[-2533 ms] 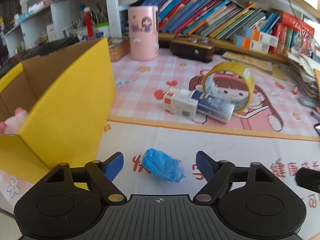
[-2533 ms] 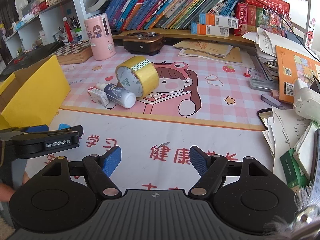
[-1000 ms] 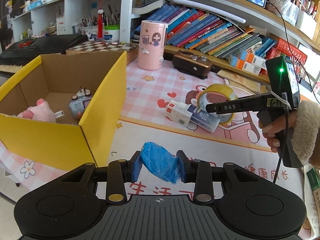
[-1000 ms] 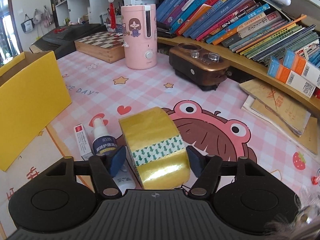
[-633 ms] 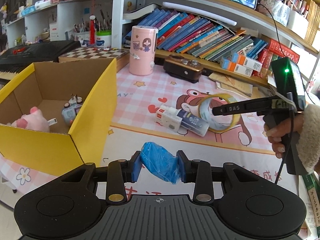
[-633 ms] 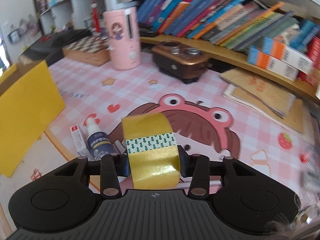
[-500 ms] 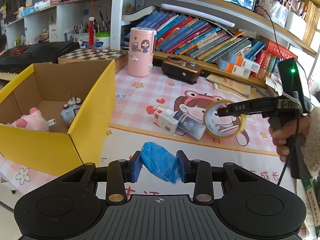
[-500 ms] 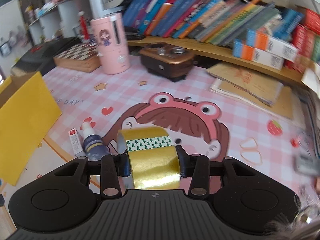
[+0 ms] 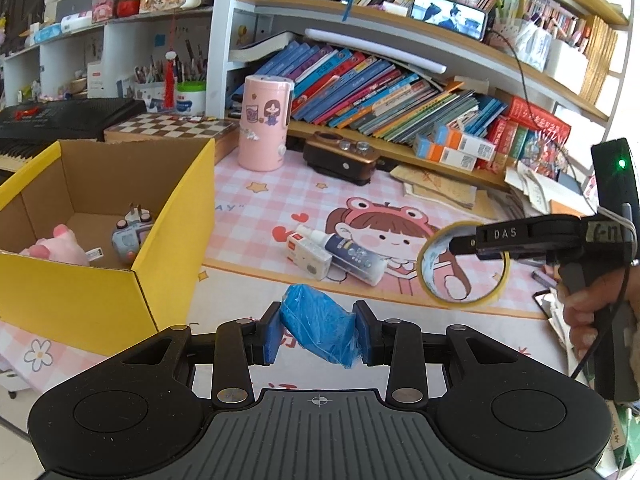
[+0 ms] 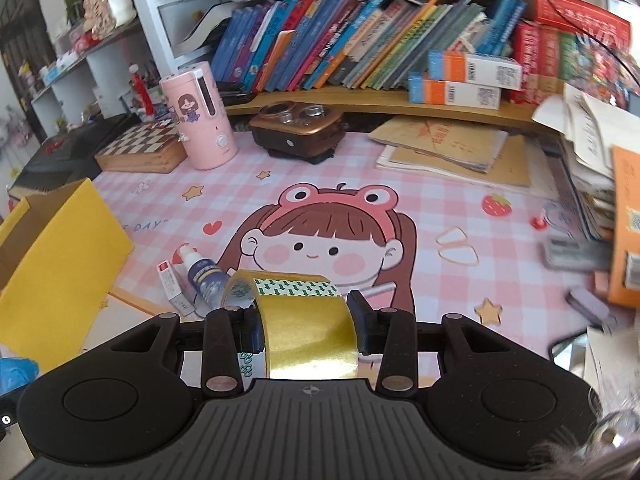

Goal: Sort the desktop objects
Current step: 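Grasp the yellow tape roll with the right gripper while the left gripper holds the bag, then carry the bag and tape roll in both grippers over the yellow box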

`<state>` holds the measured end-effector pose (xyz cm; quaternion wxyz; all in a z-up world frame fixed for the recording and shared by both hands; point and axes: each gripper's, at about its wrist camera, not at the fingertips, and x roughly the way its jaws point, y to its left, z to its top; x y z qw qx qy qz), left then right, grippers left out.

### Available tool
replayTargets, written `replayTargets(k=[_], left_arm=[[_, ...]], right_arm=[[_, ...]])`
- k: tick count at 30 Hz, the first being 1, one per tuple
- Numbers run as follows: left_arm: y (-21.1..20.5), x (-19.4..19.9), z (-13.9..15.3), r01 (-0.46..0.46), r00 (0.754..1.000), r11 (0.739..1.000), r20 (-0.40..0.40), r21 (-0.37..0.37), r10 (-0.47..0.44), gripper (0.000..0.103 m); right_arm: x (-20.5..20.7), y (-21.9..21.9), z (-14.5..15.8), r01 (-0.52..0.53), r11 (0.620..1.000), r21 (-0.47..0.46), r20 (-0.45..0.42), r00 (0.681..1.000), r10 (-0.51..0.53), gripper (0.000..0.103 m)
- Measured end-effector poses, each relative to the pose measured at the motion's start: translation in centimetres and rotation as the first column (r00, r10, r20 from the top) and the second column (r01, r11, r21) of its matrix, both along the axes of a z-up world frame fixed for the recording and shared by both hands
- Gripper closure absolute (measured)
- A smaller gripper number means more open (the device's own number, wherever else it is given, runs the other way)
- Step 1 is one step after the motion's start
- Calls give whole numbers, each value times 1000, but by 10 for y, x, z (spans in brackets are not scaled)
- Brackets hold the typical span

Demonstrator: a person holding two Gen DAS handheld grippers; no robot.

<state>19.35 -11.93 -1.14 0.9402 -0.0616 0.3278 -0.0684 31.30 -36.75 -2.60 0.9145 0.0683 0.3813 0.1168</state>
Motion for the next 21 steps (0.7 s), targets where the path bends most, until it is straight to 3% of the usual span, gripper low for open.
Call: replayTargets(k=[21], left_arm=[[39,-43,4,21,999,998,37,-52,-19,68]], right_arm=[[-101,45,6,42,995,93,-85,996,-34,66]])
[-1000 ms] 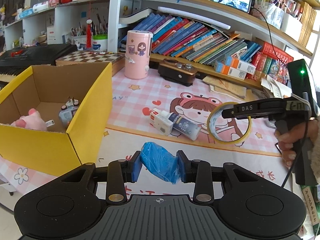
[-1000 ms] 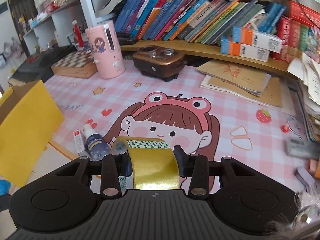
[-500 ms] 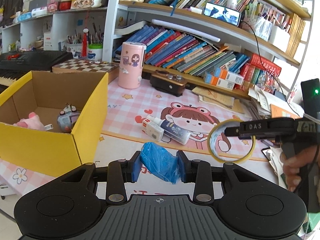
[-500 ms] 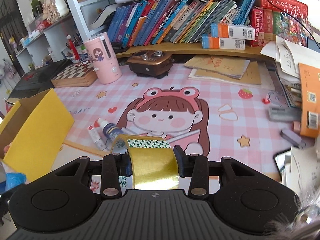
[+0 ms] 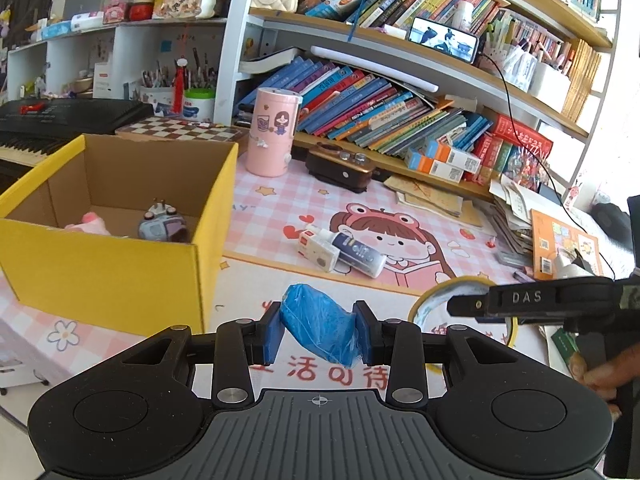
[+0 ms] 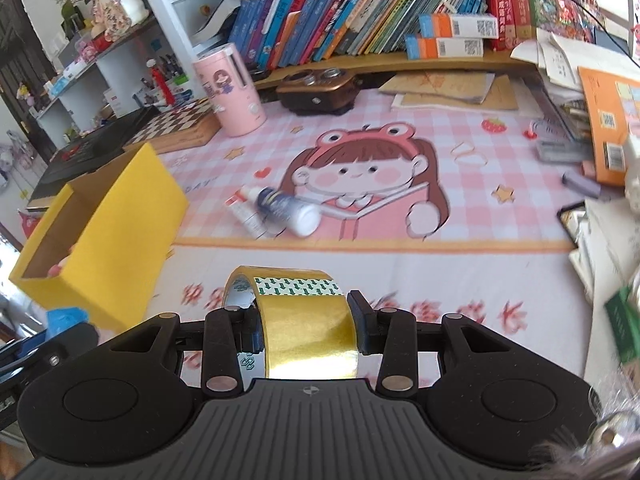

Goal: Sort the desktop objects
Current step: 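Carry the bag and tape roll in both grippers over the yellow box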

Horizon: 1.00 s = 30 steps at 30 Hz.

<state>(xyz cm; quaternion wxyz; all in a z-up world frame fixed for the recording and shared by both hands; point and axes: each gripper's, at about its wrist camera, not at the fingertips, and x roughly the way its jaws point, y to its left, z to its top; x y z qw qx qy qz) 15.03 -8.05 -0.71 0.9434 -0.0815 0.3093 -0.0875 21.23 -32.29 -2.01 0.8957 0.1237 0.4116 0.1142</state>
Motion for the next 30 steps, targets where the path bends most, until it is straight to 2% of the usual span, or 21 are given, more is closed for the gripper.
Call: replayTargets(k=[13,30], left_arm=[[47,-47,1,-7,1000,1000,-2,-29,7,68],[96,-106,0,25,1000,999,-14,-46,-26,68]], right_arm=[[-67,61,2,-53,999,-10,-24,998,53,66],[-146,121,-2,-66,998,-24,-37,997,65,66]])
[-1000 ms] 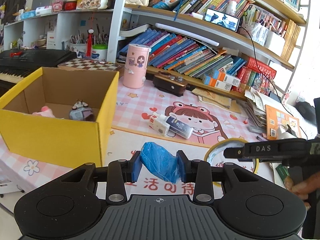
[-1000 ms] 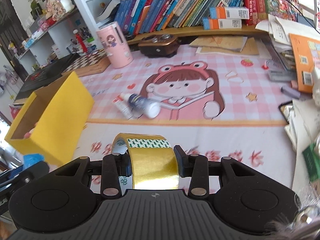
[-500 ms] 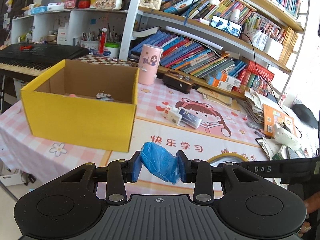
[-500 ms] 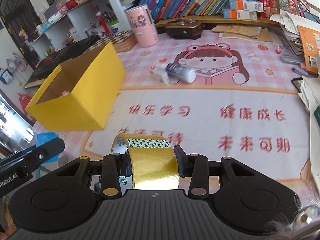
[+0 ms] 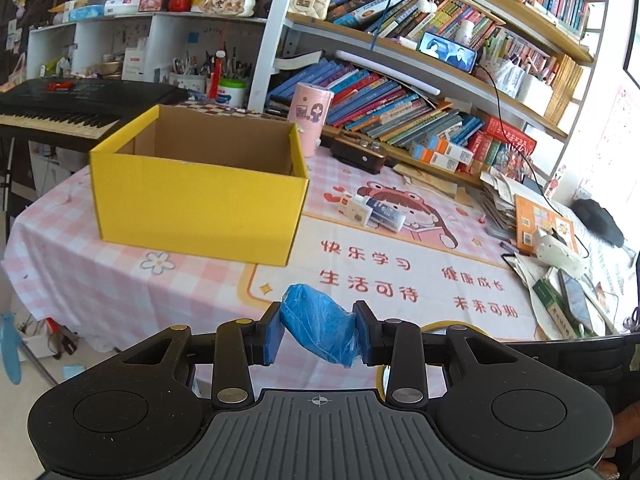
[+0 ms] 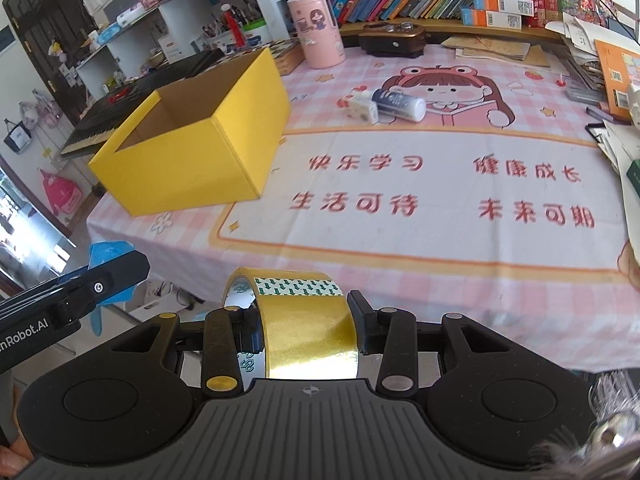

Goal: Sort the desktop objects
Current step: 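Carry the bag and tape roll in both grippers over the yellow box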

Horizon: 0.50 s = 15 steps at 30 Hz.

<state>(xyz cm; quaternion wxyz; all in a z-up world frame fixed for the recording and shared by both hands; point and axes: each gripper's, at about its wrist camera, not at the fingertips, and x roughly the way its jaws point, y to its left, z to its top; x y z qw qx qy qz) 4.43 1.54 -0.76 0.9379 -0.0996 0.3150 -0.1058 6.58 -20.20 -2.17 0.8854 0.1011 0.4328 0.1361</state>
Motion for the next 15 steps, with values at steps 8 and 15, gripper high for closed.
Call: replayTargets(k=[8,15], left_arm=[[26,-26,0,-18,1000,1000,7,5,18,68],[45,-42,2,-38,999,999,16,14,37,68]], right_arm=[[-22,28,-1,-22,1000,6,2,1000,22,66],[-34,51,2,-54,998,11,12,998,54,66]])
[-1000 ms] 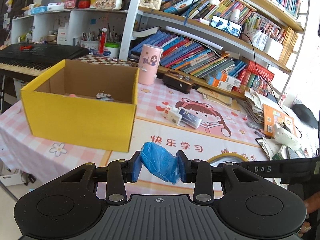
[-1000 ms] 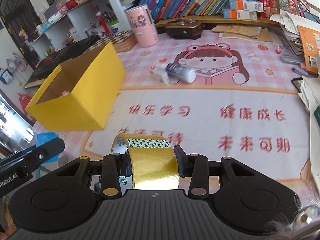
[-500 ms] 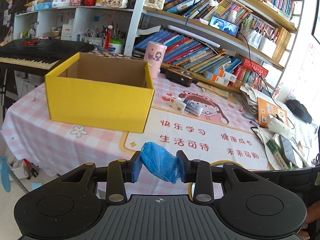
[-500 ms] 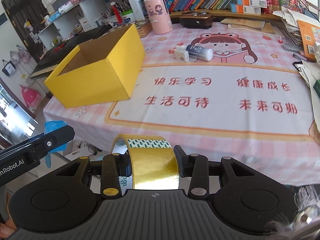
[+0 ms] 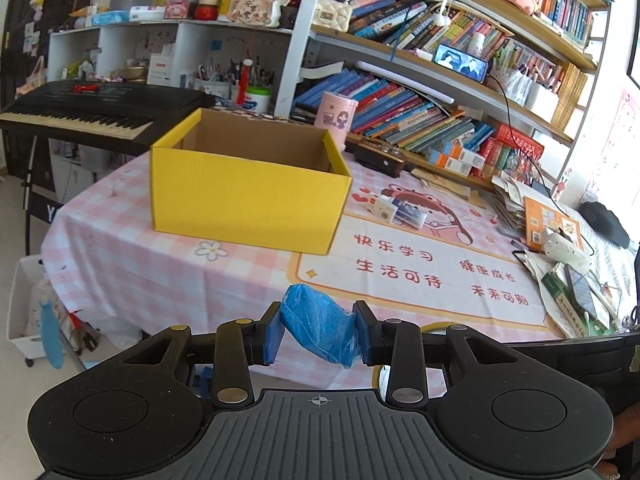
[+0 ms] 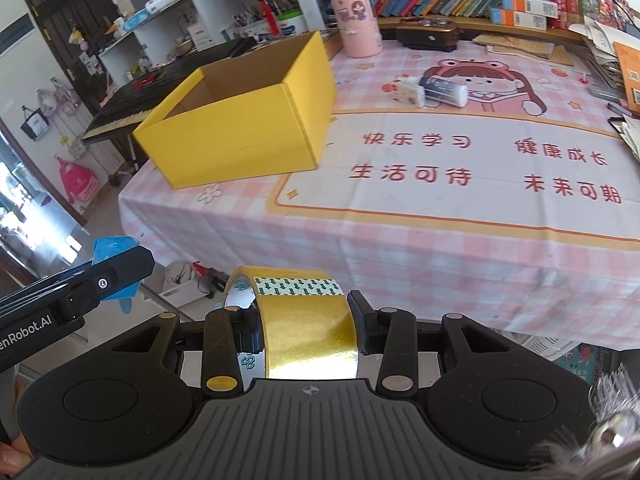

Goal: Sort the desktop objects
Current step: 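Carry the bag and tape roll in both grippers over the yellow box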

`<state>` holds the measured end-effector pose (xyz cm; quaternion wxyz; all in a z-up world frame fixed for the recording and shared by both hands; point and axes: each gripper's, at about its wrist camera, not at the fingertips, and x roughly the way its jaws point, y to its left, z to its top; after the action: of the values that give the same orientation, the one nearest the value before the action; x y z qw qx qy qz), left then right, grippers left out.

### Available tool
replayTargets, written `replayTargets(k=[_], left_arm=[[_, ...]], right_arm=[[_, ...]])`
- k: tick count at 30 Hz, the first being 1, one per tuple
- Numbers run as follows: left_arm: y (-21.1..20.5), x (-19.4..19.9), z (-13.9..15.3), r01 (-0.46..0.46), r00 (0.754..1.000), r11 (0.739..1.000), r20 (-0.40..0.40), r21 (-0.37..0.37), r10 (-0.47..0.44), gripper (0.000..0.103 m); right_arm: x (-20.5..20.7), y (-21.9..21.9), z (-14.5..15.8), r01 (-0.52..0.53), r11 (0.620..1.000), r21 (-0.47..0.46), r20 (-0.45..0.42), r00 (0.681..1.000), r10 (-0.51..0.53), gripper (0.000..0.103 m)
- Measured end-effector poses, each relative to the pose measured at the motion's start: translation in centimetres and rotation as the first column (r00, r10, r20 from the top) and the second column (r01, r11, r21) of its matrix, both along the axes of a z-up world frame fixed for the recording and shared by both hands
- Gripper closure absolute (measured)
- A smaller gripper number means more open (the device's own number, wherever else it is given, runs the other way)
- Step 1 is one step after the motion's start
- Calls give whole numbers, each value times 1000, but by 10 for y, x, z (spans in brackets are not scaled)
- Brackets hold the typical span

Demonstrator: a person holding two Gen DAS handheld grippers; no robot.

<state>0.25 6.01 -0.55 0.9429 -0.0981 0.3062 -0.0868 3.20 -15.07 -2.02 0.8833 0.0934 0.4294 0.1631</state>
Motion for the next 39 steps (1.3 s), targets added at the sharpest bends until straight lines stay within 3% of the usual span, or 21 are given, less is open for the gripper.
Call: replayTargets(k=[29,39], left_arm=[[51,-13,3,-99,995,995,31,-20,100,68],[59,3,11,-112,992,993,59,-31,113,68]], right_arm=[[4,61,8,-122,992,-23,27,992,122,66],[31,69,21,-147,989,-34,65,987,149,66]])
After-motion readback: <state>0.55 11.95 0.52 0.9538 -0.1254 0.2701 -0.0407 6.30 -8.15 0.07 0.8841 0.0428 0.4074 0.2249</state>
